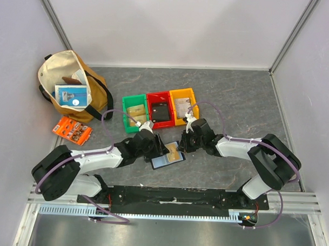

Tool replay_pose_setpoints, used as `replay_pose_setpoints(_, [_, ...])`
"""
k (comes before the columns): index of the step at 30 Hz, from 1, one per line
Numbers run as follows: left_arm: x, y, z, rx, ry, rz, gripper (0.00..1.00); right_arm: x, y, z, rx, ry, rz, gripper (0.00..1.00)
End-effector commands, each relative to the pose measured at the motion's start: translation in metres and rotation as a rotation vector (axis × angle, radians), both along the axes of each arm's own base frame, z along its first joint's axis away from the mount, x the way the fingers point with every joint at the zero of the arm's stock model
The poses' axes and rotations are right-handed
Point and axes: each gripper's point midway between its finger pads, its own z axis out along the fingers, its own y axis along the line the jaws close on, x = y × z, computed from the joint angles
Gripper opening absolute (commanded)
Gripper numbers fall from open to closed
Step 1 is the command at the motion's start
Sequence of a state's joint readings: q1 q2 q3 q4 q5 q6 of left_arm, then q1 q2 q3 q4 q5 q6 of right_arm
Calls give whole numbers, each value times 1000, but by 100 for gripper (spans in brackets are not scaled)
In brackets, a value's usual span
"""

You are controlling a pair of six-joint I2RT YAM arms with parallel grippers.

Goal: Take the credit cards out of the card holder
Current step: Remove the credit card from the card holder.

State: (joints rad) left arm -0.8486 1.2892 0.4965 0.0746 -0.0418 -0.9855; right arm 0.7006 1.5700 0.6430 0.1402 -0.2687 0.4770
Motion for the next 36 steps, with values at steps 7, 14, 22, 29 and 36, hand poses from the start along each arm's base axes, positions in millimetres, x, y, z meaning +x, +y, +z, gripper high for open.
replay_pose_setpoints(7, [-1, -23, -7, -168, 62, 27, 47, -21, -15, -26, -60, 84, 3, 15])
replay_pose_setpoints(14, [-7, -28, -11, -225, 96, 20, 44, -22, -16, -28, -66, 92, -2, 14])
replay_pose_setpoints(22, [-11, -29, -9, -275, 96, 22, 35, -22, -17, -29, -68, 92, -2, 14])
replay_pose_setpoints(29, [-12, -24, 0, -349, 70, 57, 19, -23, -19, -31, -72, 100, -7, 14])
replay_pose_setpoints(36, [-10, -26, 10, -374, 36, 41, 22, -22, -18, -30, -70, 100, -9, 14])
